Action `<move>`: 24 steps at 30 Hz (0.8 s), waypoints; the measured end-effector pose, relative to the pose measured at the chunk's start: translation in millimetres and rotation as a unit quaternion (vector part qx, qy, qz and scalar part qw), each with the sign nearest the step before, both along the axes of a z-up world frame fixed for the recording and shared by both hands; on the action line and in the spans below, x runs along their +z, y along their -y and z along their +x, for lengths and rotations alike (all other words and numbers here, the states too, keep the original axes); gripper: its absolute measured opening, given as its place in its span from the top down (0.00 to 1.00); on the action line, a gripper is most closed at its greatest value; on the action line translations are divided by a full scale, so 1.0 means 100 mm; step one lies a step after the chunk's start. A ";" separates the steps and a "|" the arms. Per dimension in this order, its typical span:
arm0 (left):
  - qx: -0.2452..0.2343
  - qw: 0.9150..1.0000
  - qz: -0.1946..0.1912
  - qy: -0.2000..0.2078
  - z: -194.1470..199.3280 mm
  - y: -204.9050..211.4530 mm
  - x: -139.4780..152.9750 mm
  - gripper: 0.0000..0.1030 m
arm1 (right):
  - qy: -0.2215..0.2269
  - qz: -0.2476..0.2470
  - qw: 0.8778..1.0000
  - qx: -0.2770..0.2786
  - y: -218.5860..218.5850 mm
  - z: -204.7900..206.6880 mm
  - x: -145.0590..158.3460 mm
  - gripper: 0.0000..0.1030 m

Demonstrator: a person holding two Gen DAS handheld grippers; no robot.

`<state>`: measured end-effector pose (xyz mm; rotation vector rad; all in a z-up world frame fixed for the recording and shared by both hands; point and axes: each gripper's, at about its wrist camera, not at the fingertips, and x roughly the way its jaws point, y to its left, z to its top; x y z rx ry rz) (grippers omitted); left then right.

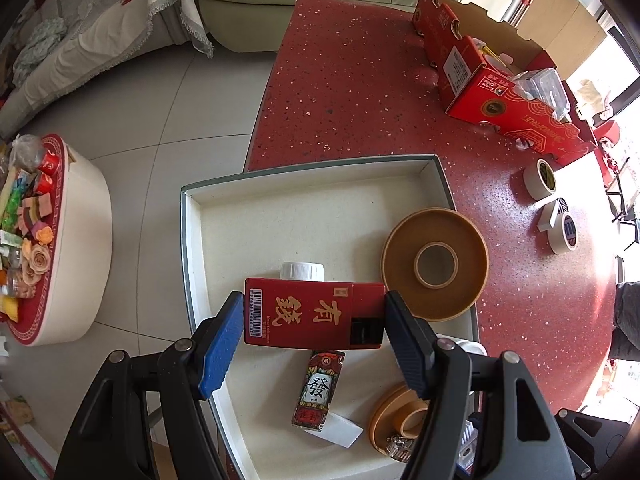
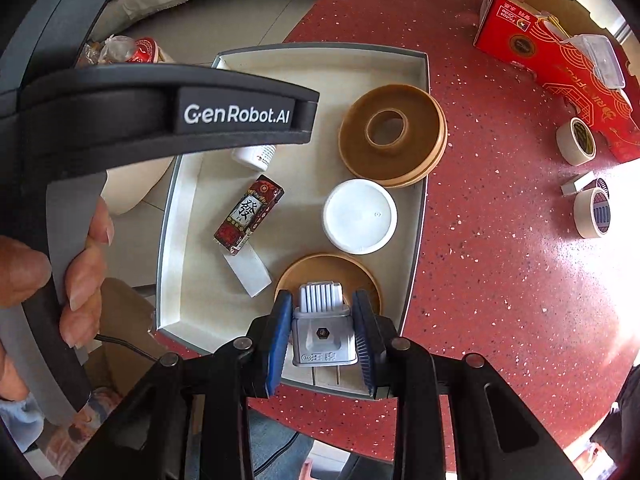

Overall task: Organize rigid objects
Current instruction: 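Carry the red box and white plug over the white tray, then open left gripper to drop the red box while right gripper sets the plug in the ring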

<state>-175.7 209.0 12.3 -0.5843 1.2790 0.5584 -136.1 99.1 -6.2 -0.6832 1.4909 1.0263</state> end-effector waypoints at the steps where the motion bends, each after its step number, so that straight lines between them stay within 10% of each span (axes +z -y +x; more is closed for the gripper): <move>1: -0.002 1.000 -0.001 -0.001 0.01 0.00 -0.01 0.30 | 0.003 0.001 1.000 -0.001 0.00 0.00 -0.01 0.69; 18: -0.027 0.999 -0.016 -0.026 0.14 0.02 -0.28 0.28 | -0.013 -0.017 1.000 -0.009 -0.13 -0.06 -0.31 0.68; 22: -0.025 0.999 -0.009 -0.029 0.09 0.03 -0.30 0.20 | -0.009 -0.004 1.000 -0.012 -0.11 -0.03 -0.28 0.19; 24: -0.013 1.000 -0.004 -0.025 0.04 0.01 -0.28 0.12 | -0.008 0.006 1.000 -0.009 -0.10 -0.02 -0.22 0.19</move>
